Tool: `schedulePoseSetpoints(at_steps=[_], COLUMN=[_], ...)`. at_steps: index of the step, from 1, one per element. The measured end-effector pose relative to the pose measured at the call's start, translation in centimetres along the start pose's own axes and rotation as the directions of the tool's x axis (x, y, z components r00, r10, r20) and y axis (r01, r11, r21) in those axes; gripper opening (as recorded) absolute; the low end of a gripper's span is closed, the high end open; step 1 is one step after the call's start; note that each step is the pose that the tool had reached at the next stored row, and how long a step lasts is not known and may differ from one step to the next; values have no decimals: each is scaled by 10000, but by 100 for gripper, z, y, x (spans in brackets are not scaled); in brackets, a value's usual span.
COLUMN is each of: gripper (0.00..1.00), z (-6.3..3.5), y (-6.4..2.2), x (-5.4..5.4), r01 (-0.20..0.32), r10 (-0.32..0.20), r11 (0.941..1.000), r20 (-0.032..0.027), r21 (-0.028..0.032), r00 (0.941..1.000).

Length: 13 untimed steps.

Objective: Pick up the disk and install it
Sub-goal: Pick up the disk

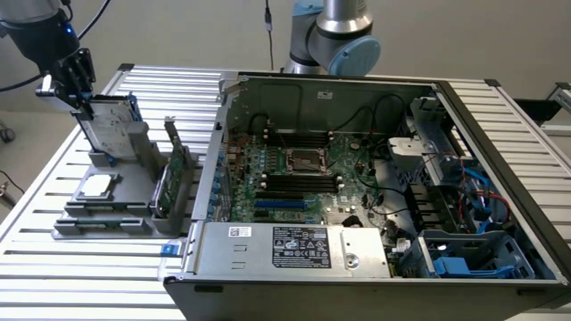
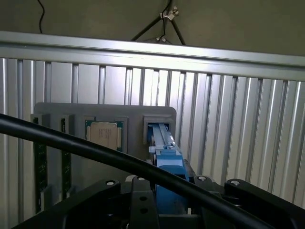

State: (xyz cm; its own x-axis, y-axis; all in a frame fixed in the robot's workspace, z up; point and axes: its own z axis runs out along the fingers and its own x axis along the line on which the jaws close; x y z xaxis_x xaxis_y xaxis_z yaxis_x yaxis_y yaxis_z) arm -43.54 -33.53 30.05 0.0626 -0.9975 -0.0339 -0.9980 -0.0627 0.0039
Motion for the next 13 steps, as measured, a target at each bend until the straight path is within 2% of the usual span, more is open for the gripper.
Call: schedulePoseSetpoints(at_steps=[13], gripper=[33], z=[62], y=[-4], x=[2], r01=[0], r10=[0], r11=[10000], r20=[-1], r21=[-3], r00=[10000])
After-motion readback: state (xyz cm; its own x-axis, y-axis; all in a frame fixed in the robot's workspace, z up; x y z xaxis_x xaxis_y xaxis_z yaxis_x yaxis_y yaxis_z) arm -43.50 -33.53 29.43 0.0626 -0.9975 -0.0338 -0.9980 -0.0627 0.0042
